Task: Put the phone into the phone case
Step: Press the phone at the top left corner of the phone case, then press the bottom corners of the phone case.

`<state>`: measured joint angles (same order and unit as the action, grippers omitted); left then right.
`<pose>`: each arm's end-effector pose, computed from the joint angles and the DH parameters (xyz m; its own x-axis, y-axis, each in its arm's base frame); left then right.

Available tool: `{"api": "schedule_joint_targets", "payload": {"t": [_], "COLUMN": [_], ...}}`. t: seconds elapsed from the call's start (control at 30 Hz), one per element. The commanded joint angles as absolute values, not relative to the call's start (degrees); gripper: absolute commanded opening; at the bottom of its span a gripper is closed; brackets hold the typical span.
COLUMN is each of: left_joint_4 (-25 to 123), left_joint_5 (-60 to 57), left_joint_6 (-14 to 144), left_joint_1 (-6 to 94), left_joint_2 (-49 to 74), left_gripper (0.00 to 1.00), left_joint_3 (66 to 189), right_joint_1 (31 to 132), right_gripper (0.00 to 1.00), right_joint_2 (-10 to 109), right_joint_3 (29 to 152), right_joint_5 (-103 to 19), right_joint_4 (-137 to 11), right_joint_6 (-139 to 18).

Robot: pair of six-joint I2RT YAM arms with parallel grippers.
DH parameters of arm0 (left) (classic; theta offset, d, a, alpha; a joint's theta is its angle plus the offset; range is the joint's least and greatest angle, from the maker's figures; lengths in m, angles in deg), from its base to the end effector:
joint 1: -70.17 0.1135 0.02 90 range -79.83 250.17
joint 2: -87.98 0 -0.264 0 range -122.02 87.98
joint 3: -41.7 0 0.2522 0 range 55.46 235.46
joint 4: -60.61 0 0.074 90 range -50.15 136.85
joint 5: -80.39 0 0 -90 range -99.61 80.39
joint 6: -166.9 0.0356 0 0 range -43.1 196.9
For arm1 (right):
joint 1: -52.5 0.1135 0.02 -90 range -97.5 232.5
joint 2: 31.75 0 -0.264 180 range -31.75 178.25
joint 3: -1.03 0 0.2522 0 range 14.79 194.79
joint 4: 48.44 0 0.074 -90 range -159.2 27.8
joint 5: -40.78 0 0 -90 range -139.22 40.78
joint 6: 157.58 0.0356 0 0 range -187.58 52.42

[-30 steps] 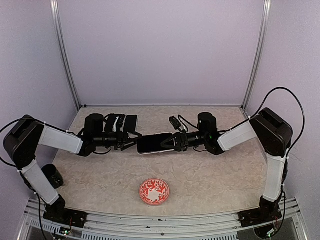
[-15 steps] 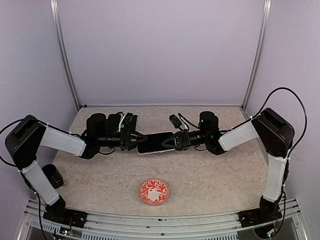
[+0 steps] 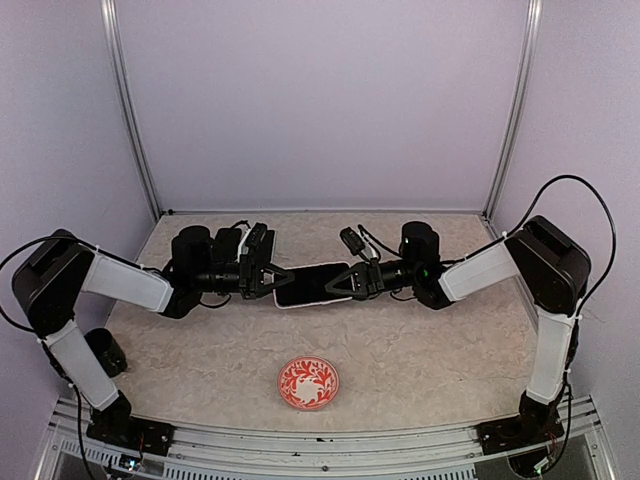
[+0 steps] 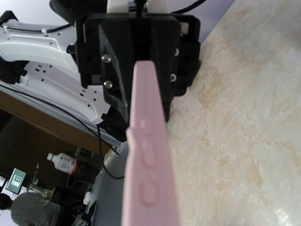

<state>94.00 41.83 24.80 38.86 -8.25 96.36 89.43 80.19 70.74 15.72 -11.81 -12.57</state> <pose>0.2696 -0.1966 0.1949 -0.8521 -0.0574 -0.5202 0.5093 0.1384 -0.8494 0.2956 0.2625 0.1802 -0.8436 -0.2000 -0.4983 -0.4953 -0.0684 0.8660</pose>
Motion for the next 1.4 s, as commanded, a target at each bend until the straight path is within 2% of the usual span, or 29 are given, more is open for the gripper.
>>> {"api": "schedule_joint_targets", "payload": {"t": [0.0,0.07,0.13,0.23,0.3,0.53,0.9,1.13,1.37], "left_joint_4": [89.74,85.93,83.13,80.23,79.17,76.92,74.27,73.69,71.57], "left_joint_5": [39.38,38.97,38.74,38.54,38.26,38.22,39.79,39.97,39.62], "left_joint_6": [28.0,31.35,33.74,36.15,36.97,38.96,40.41,40.59,42.02], "left_joint_1": [38.12,37.89,37.59,37.24,37.13,37.19,37.21,37.04,36.95], "left_joint_2": [-8.63,-8.07,-7.62,-6.77,-6.11,-5.59,-5.75,-5.94,-6.11], "left_gripper": [0.0,0.0,0.0,0.0,0.0,0.0,0.0,0.0,0.0], "left_joint_3": [98.04,98.91,99.62,100.25,100.52,101.29,102.23,102.57,103.65], "right_joint_1": [89.63,89.54,89.36,89.11,89.06,88.39,85.68,85.36,85.37], "right_gripper": [0.06,0.23,0.35,0.43,0.43,0.36,0.35,0.14,0.0], "right_joint_2": [77.54,77.08,76.56,75.61,75.18,74.85,74.86,75.57,75.56], "right_joint_3": [71.09,71.34,71.75,72.81,73.53,73.32,71.84,71.35,71.15], "right_joint_5": [16.2,17.25,18.5,19.96,20.64,23.37,24.35,24.73,24.79], "right_joint_4": [-11.8,-12.01,-12.76,-16.8,-19.48,-19.96,-17.0,-14.65,-13.86], "right_joint_6": [-15.2,-15.43,-16.0,-18.85,-20.81,-21.78,-20.25,-18.55,-17.65]}}
